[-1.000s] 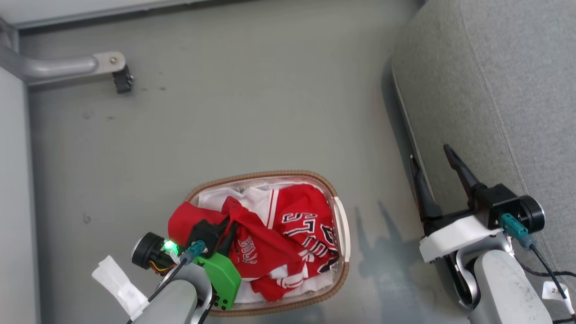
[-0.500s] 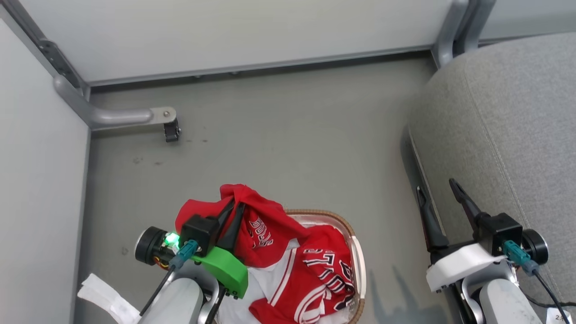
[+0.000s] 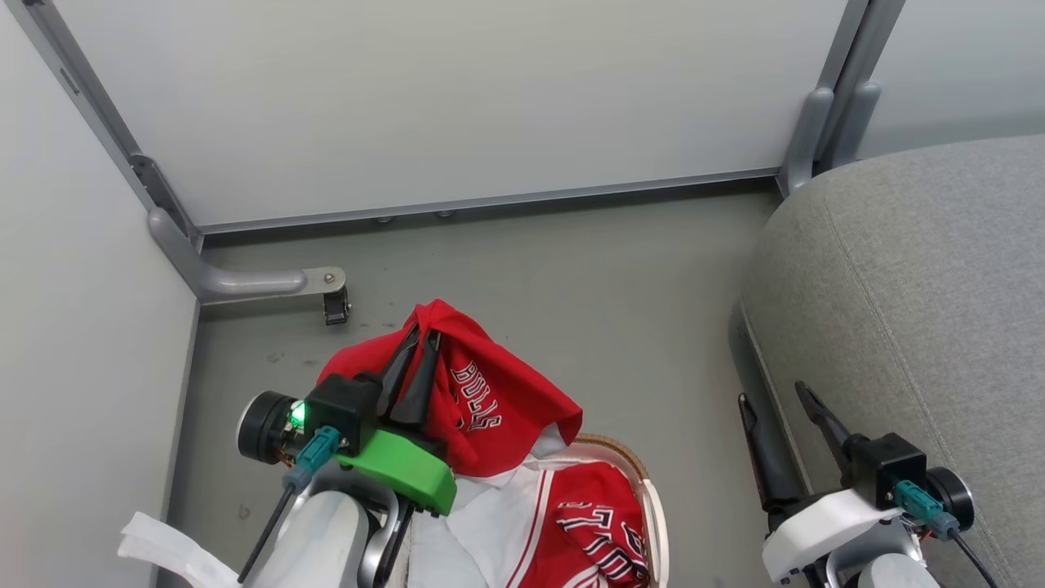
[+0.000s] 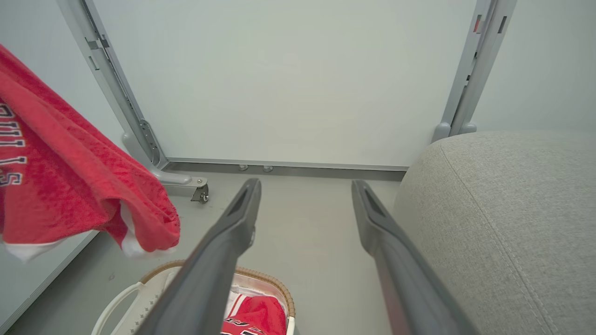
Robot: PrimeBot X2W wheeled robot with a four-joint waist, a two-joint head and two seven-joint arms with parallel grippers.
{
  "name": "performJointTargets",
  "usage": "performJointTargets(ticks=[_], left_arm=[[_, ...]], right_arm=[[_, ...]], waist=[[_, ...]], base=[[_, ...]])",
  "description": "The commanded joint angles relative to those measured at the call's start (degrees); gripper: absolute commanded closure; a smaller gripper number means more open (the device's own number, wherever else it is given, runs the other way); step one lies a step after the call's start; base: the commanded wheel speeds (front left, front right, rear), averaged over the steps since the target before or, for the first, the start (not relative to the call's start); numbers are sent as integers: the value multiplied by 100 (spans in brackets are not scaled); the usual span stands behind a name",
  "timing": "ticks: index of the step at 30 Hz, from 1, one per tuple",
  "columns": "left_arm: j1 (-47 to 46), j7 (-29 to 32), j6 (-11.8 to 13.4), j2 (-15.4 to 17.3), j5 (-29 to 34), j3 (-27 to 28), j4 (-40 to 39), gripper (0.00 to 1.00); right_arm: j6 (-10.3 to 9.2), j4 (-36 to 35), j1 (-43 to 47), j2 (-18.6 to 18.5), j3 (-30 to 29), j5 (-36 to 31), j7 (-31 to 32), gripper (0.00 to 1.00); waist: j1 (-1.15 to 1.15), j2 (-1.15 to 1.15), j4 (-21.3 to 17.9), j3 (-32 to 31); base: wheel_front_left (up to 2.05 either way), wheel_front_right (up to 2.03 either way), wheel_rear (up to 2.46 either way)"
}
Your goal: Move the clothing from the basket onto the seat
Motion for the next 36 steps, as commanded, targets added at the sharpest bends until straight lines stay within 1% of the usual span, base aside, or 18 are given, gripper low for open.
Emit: performJointTargets(ticks=[1, 6, 12, 17, 19, 22, 26, 31, 32, 33, 34, 36], left_arm=[[107, 3, -33, -29, 13, 23, -69, 100], [141, 3, -34, -55, -15, -32, -172, 100], [163, 3, -37, -83, -67, -153, -281, 100], [198, 3, -40, -93, -144, -354, -318, 100], [205, 3, -41, -94, -176, -441, -330, 100], [192, 3, -40, -98, -230, -589, -371, 100], [167, 3, -35, -98, -312, -827, -484, 100], [137, 3, -34, -99, -461, -1113, -617, 100], [136, 3, -34, -95, -490, -1147, -631, 100], [132, 3, -34, -95, -509, -1179, -632, 100], [128, 3, -35, -97, -527, -1216, -631, 100], [130, 3, -35, -97, -542, -1238, -626, 100]], right_arm=[[-7, 26, 93, -21, 54, 50, -29, 0], [-6, 22, 35, -20, 470, 210, -29, 0], [-6, 125, -318, -22, 1449, 310, -29, 0], [-7, 316, -827, -24, 2323, 413, -29, 0], [-7, 421, -1030, -24, 2569, 465, -28, 0], [-7, 535, -1282, -22, 2848, 531, -29, 0], [-7, 714, -1544, -23, 3077, 581, -28, 0], [-6, 885, -1666, -21, 3113, 694, -28, 0], [-7, 935, -1641, -23, 3100, 764, -29, 18], [-6, 952, -1629, -25, 3076, 812, -28, 74], [-6, 944, -1629, -21, 3069, 849, -29, 100], [-7, 939, -1599, -21, 3063, 894, -28, 100]], waist=[[1, 0, 20, -104], [1, 0, 105, -155], [1, 0, 249, -182], [1, 0, 375, -192], [1, 0, 422, -191], [1, 0, 499, -192], [1, 0, 604, -192], [1, 0, 720, -197], [1, 0, 743, -198], [1, 0, 761, -197], [1, 0, 777, -194], [1, 0, 790, -188]], base=[[0, 0, 0], [0, 0, 0], [0, 0, 0], [0, 0, 0], [0, 0, 0], [0, 0, 0], [0, 0, 0], [0, 0, 0], [0, 0, 0], [0, 0, 0], [0, 0, 0], [0, 0, 0]])
